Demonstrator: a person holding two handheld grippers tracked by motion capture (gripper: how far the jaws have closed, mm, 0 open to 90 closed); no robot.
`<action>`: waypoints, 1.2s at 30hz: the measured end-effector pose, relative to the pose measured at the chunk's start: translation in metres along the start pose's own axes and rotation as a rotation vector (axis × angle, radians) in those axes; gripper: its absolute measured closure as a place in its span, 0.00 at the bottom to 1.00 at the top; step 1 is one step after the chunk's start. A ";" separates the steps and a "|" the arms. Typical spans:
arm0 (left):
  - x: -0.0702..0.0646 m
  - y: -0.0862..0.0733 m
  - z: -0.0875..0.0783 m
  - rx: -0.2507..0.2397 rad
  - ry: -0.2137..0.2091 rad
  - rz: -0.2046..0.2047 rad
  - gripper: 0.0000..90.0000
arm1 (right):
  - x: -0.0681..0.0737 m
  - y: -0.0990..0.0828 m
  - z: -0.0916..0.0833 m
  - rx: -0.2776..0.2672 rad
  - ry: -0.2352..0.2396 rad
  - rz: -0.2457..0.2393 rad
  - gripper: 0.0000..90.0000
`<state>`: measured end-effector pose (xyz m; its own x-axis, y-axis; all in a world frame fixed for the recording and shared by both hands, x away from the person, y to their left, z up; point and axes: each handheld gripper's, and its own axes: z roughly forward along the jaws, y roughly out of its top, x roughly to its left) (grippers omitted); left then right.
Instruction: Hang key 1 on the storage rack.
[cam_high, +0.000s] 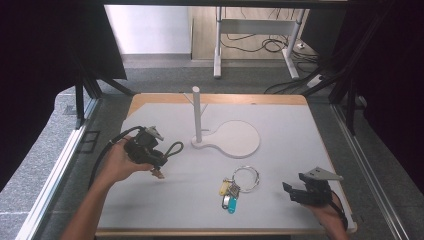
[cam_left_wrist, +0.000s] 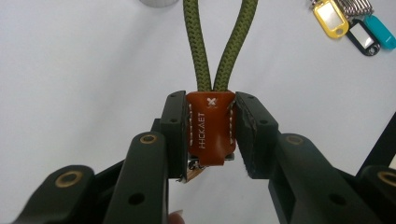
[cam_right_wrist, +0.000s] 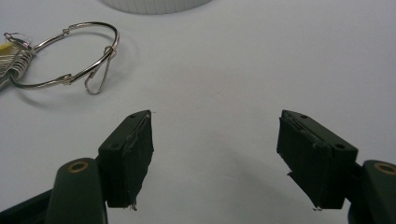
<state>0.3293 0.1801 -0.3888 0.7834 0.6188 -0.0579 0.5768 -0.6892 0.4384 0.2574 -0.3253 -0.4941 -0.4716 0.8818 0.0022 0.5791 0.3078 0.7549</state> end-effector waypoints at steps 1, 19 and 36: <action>0.000 0.001 -0.001 -0.001 0.001 -0.001 0.74 | 0.000 0.000 0.000 0.000 0.000 0.002 0.30; 0.005 0.013 -0.017 -0.023 0.015 0.003 0.74 | -0.001 -0.001 0.000 0.001 0.000 0.003 0.30; 0.014 0.024 -0.034 -0.054 0.018 -0.003 0.74 | -0.001 -0.001 0.001 0.005 0.003 0.006 0.30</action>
<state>0.3462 0.1845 -0.3489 0.7770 0.6279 -0.0436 0.5656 -0.6662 0.4860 0.2578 -0.3268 -0.4953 -0.4702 0.8825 0.0088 0.5854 0.3044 0.7514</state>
